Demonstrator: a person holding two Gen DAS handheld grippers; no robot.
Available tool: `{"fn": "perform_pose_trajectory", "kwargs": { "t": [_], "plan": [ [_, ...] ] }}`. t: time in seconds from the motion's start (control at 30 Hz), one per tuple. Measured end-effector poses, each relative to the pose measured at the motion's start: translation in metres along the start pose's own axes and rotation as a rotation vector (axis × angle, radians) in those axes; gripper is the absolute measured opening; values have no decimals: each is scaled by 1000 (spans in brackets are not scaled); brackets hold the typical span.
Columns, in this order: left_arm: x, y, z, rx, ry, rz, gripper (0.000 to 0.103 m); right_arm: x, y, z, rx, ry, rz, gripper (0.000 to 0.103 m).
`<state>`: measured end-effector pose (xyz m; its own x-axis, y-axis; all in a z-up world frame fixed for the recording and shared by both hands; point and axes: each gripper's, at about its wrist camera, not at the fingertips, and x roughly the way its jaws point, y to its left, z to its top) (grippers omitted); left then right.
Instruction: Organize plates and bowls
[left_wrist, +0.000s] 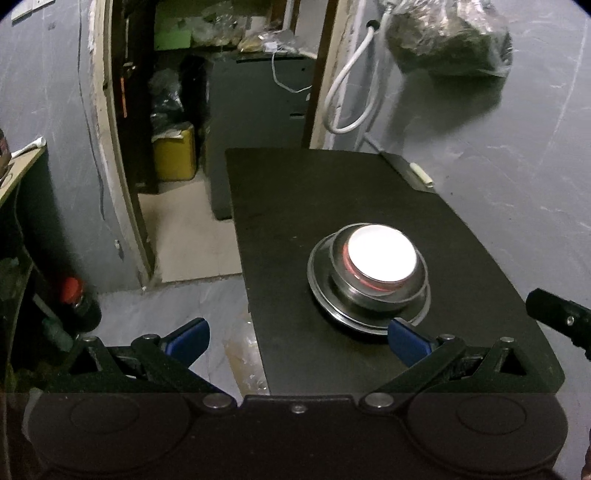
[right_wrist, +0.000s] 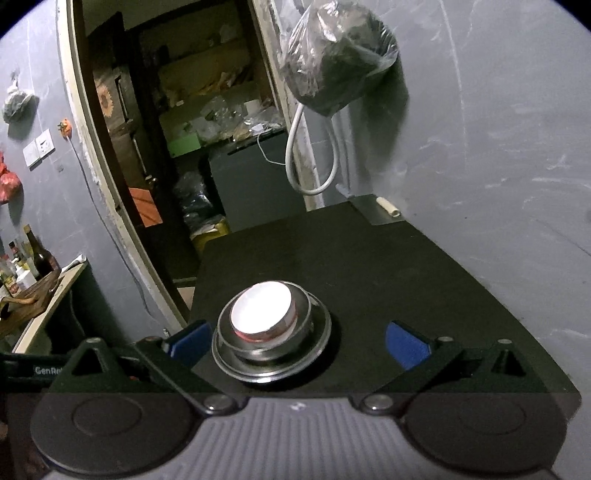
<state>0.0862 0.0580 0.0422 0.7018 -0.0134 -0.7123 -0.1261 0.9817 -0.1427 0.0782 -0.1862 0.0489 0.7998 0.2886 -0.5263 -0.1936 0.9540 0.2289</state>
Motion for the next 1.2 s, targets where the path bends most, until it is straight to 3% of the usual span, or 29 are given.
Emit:
{"fn": "perform_pose_trajectory", "kwargs": {
  "t": [0.4, 0.8, 1.0, 1.2],
  "plan": [
    [-22, -8, -28, 44, -102, 2, 102, -25, -6, -14, -48, -44, 25, 103],
    [-41, -28, -44, -13, -169, 2, 102, -34, -32, -18, -98, -62, 85, 103],
    [-45, -32, -49, -59, -191, 55, 102, -26, -43, -14, -122, -46, 122, 103],
    [-52, -51, -54, 10, -276, 152, 102, -26, -53, -13, -142, -35, 161, 103]
  ]
}}
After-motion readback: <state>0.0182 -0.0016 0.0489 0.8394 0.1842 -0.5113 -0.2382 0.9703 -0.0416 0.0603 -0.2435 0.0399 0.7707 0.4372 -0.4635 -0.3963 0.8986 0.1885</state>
